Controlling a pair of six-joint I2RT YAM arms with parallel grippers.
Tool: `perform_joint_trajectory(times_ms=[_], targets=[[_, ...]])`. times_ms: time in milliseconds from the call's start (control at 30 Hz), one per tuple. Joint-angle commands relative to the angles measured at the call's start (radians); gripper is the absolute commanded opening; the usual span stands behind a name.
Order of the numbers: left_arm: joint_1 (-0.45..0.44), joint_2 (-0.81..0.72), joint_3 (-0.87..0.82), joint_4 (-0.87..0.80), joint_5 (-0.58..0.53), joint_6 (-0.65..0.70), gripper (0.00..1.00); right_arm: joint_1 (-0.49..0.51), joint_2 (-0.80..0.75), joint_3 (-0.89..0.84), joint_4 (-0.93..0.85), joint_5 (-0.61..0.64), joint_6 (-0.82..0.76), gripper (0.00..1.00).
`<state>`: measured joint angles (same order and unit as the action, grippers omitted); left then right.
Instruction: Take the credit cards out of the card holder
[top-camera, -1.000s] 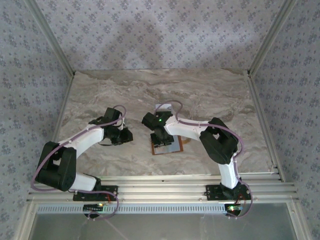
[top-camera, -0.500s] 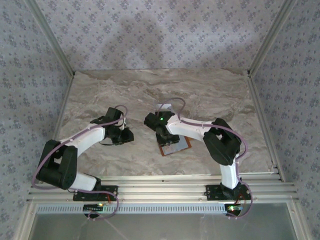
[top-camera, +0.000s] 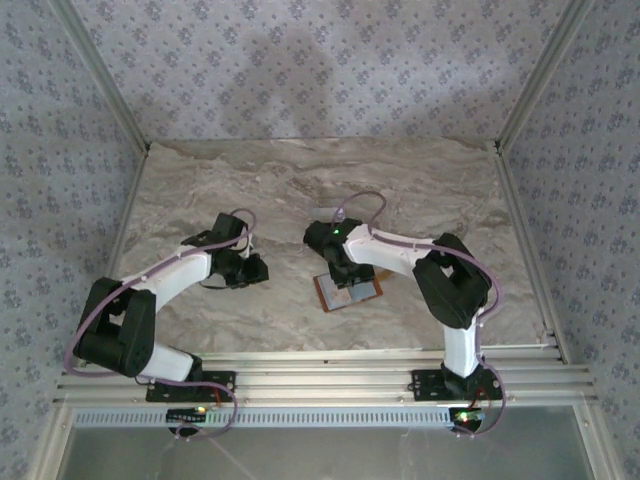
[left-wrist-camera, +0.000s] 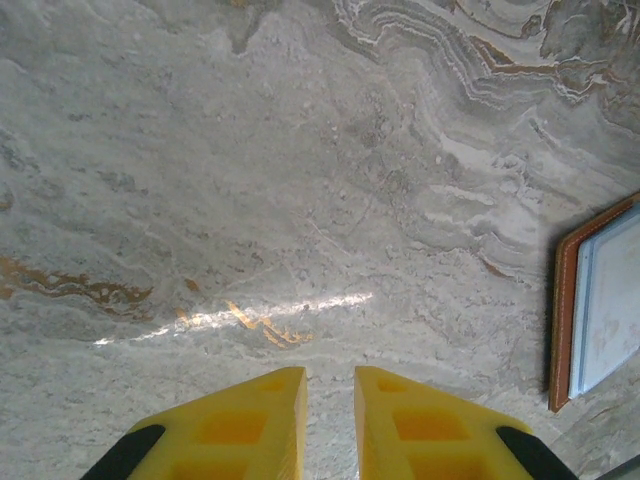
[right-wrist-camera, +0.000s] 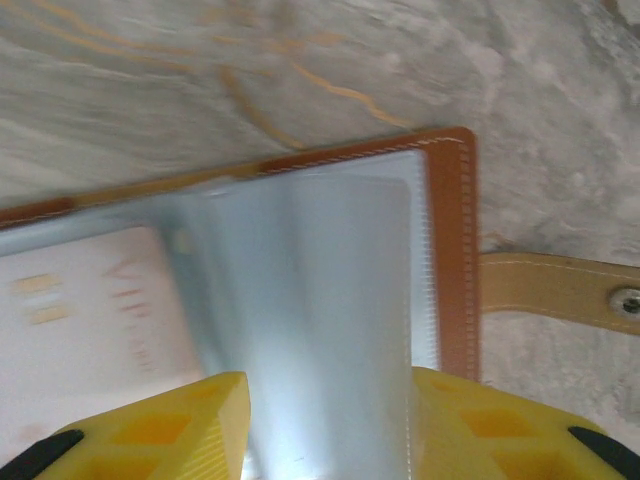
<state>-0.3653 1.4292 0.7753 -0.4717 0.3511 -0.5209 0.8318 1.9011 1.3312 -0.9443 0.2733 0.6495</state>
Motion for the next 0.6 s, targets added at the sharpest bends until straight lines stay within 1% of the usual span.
perform_joint_trajectory(times_ms=[0, 233, 400, 467, 567], targets=[[-0.009, 0.013, 0.034, -0.021, -0.001, 0.004, 0.20, -0.037, -0.040, -0.043, 0.002, -0.005, -0.011, 0.45], [-0.019, 0.026, 0.047, -0.024, -0.006, 0.001, 0.20, -0.118, -0.097, -0.157, 0.098, -0.110, -0.070, 0.47], [-0.032, 0.038, 0.060, -0.024, -0.007, -0.003, 0.20, -0.175, -0.130, -0.243, 0.185, -0.236, -0.086, 0.47], [-0.039, 0.044, 0.066, -0.024, -0.009, -0.005, 0.20, -0.187, -0.147, -0.275, 0.224, -0.279, -0.088, 0.44], [-0.055, 0.054, 0.076, -0.019, -0.009, -0.011, 0.20, -0.189, -0.177, -0.307, 0.265, -0.300, -0.085, 0.42]])
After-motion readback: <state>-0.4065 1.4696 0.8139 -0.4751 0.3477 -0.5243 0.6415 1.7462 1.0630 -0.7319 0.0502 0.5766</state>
